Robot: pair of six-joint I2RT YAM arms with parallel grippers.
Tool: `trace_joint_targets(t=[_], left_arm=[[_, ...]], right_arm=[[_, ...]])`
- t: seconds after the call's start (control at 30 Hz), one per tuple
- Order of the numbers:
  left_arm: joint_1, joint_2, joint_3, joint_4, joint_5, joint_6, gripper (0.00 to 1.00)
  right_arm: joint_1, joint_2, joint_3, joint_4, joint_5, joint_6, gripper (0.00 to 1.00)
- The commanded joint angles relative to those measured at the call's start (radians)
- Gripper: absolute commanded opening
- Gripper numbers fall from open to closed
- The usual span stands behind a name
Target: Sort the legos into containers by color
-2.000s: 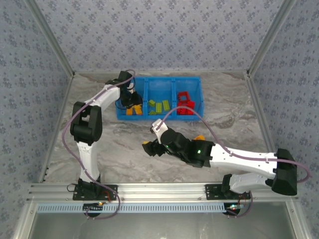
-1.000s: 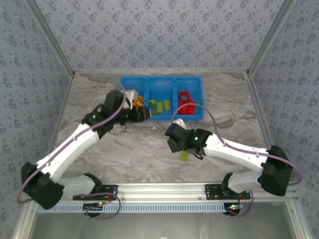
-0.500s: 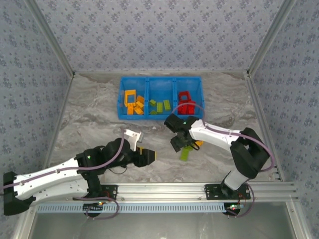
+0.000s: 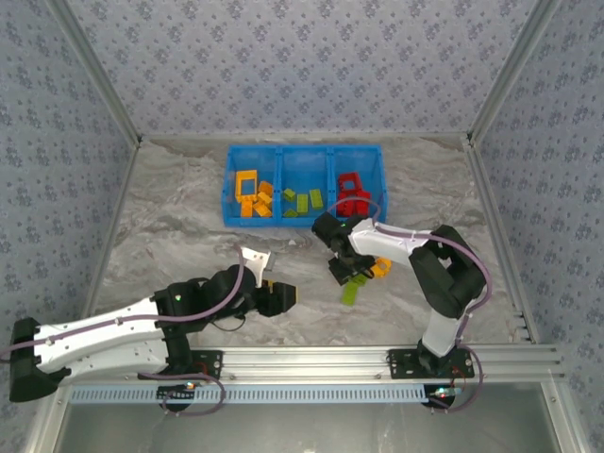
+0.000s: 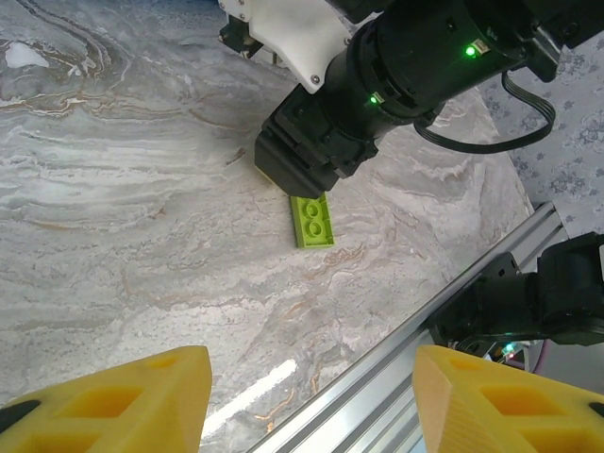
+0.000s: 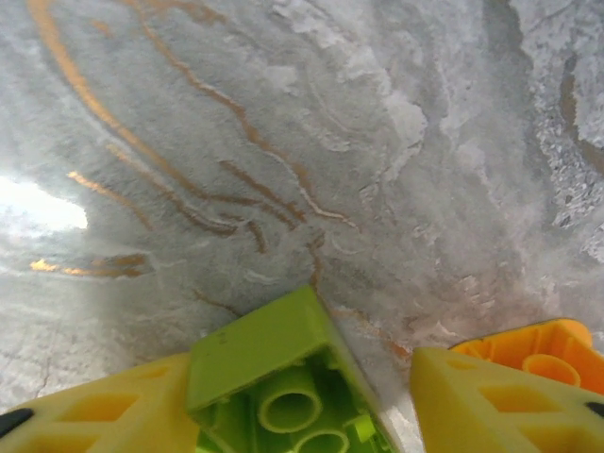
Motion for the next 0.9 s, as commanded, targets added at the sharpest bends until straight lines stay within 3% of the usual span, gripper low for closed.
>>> trace_joint_targets(t=[0.0, 0.23, 0.4, 0.6, 0.73, 0.87], left_arm=[[-0.008, 0.002, 0.053, 0.036, -0.012, 0.01, 0.59], [-0.01, 0.018, 0.054, 0.055, 0.003, 0.011, 0.59], [-0.009, 0.011, 0.065, 0.046, -0.024, 0.013, 0.59], [-0.01, 0.005, 0.167, -0.119, -0.208, 0.029, 0.59], [-0.01, 0.04, 0.235, -0.232, -0.388, 0.015, 0.61], [0.005, 0.093, 0.276, -0.23, -0.452, 0.029, 0.61]], right_arm=[[-0.023, 0.011, 0.017, 0.005, -0.021, -0.013, 0.53], [-0.046, 0.016, 0.007, 0.028, -0.058, 0.0, 0.41], [-0.042, -0.063, 0.004, 0.045, -0.003, 0.019, 0.31], [-0.022, -0.186, 0.157, 0.057, 0.027, 0.047, 0.3], [-0.014, -0.08, 0.357, 0.095, -0.005, 0.046, 0.3], [-0.023, 0.085, 0.57, 0.113, 0.023, 0.04, 0.29]])
